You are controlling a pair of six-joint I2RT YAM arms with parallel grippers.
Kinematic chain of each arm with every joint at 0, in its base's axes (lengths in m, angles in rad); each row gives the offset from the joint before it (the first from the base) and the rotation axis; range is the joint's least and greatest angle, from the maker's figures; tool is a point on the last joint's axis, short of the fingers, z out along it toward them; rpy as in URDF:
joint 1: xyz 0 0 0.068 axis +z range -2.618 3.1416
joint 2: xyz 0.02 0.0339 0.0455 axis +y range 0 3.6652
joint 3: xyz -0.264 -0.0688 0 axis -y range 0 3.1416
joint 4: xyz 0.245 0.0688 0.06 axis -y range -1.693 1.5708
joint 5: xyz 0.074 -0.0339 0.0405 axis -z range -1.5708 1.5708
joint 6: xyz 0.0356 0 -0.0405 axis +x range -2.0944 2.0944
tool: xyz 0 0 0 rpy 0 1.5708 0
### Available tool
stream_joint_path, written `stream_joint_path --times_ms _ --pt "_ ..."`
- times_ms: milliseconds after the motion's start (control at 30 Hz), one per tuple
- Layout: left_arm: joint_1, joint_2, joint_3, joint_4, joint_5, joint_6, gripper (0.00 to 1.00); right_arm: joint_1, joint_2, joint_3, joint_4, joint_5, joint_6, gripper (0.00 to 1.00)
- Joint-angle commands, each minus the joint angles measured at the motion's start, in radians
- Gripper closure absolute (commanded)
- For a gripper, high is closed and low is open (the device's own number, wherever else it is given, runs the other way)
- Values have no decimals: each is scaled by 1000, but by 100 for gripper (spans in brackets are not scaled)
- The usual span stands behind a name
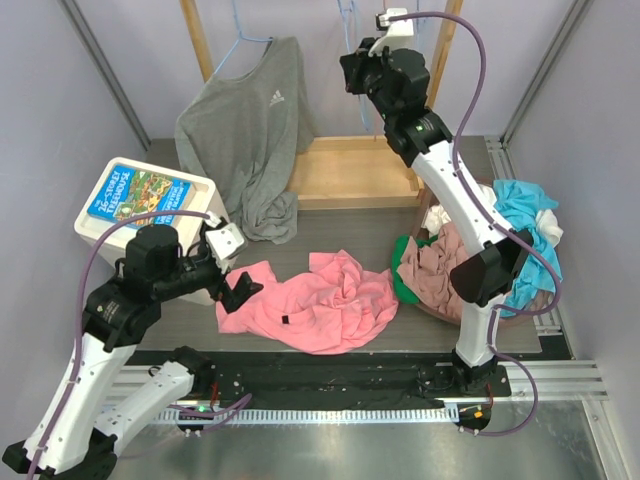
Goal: Place the t-shirt on the hanger
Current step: Pick up the hanger from the clothesline.
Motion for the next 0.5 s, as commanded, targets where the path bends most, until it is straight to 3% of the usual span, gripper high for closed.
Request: stream_joint_path --times_ms 0,267,467 --pt "5 -5 -5 59 -21 -3 0 -4 -38 68 176 -38 -11 99" --pt "5 6 3 61 -49 -27 0 -4 -156 -56 208 -224 77 99" --pt "5 25 14 54 -38 -38 0 -4 -374 -315 90 -394 101 99"
